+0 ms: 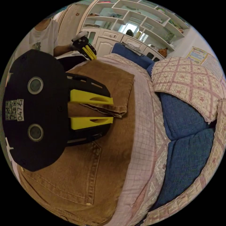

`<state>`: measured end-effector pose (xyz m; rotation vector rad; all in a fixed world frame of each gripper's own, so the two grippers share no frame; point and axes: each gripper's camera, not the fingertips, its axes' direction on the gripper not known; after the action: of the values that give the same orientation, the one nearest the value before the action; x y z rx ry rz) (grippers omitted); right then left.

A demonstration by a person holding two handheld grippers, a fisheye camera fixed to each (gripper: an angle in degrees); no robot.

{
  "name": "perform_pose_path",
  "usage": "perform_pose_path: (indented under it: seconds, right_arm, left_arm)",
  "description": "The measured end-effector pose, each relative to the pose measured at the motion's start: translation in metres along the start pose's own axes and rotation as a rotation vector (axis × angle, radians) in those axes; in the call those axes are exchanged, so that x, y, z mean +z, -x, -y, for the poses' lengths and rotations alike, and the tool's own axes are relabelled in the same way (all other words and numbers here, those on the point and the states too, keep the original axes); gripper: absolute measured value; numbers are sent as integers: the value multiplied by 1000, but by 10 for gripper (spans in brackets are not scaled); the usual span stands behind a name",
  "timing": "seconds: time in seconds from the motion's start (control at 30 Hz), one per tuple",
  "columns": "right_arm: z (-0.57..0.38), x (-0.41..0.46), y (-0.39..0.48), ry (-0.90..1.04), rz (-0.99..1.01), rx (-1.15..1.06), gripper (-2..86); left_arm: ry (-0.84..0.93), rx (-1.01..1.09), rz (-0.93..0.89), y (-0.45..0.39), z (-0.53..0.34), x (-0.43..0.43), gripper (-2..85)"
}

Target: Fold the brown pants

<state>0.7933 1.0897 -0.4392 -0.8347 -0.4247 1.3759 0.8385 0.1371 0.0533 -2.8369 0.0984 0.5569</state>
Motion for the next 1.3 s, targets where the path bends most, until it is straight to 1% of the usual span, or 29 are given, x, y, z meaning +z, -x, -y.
perform_pose_path:
  seconds: [0.07, 0.2, 0.3, 0.37, 0.4, 0.43, 0.47, 0.53, 0.6, 0.63, 0.7, 0.77, 0.8, 0.87, 0.9, 0.93, 0.97, 1.03, 1.1, 1.3]
  right_arm:
    - [-24, -24, 1, -26, 0, -2, 57]
    - [-79, -58, 24, -48, -5, -101, 38]
    - [-126, -77, 56, -90, -95, -204, 23]
    - [-159, -85, 82, -136, -163, -321, 11]
    - [-166, -84, 87, -132, -178, -349, 10]
    - [-176, -78, 92, -86, -230, -382, 7]
    - [-184, -69, 91, -17, -287, -382, 5]
    - [-197, -80, 87, -87, -272, -356, 4]
    - [-202, -94, 83, -47, -239, -341, 7]
    - [-208, -109, 78, -56, -218, -315, 10]
    - [-227, -146, 64, -187, -190, -244, 15]
    - [-265, -204, 24, -415, -164, -15, 33]
    - [-278, -218, 10, -483, -157, 66, 38]
    - [-338, -261, -45, -722, -163, 395, 68]
    - [-353, -268, -56, -769, -181, 472, 75]
    - [-378, -278, -75, -830, -219, 594, 89]
    - [-394, -283, -90, -837, -225, 670, 101]
    - [-404, -283, -106, -810, -198, 715, 112]
    - [-407, -277, -118, -771, -166, 748, 116]
    - [-403, -249, -124, -717, -116, 777, 103]
  left_arm:
    - [-27, -10, -41, 4, -3, -3, -2]
    - [-56, 27, -38, -5, -4, -10, 2]
    - [-64, 49, -35, -12, -6, -13, 2]
    - [-62, 49, -55, -10, -8, -16, 1]
    - [-56, 37, -80, -6, -11, -18, 0]
    - [-53, 30, -94, -4, -12, -19, 0]
    - [-52, 13, -121, 1, -18, -22, -2]
    - [-56, -24, -149, 11, -29, -26, -4]
    - [-84, -80, -177, 27, -46, -36, -7]
    - [-102, -101, -187, 31, -50, -40, -8]
    - [-183, -187, -253, 48, -61, -49, -9]
    - [-230, -243, -296, 55, -64, -48, -10]
    - [-241, -260, -315, 55, -61, -41, -10]
    - [-220, -270, -314, 50, -53, -24, -10]
    - [-194, -276, -298, 45, -48, -11, -10]
    - [-184, -276, -289, 42, -45, -4, -10]
    - [-162, -268, -281, 36, -40, 11, -10]
    - [-96, -252, -284, 26, -35, 37, -10]
    - [11, -225, -270, 11, -35, 74, -10]
    - [7, -172, -196, -22, -59, 108, -10]
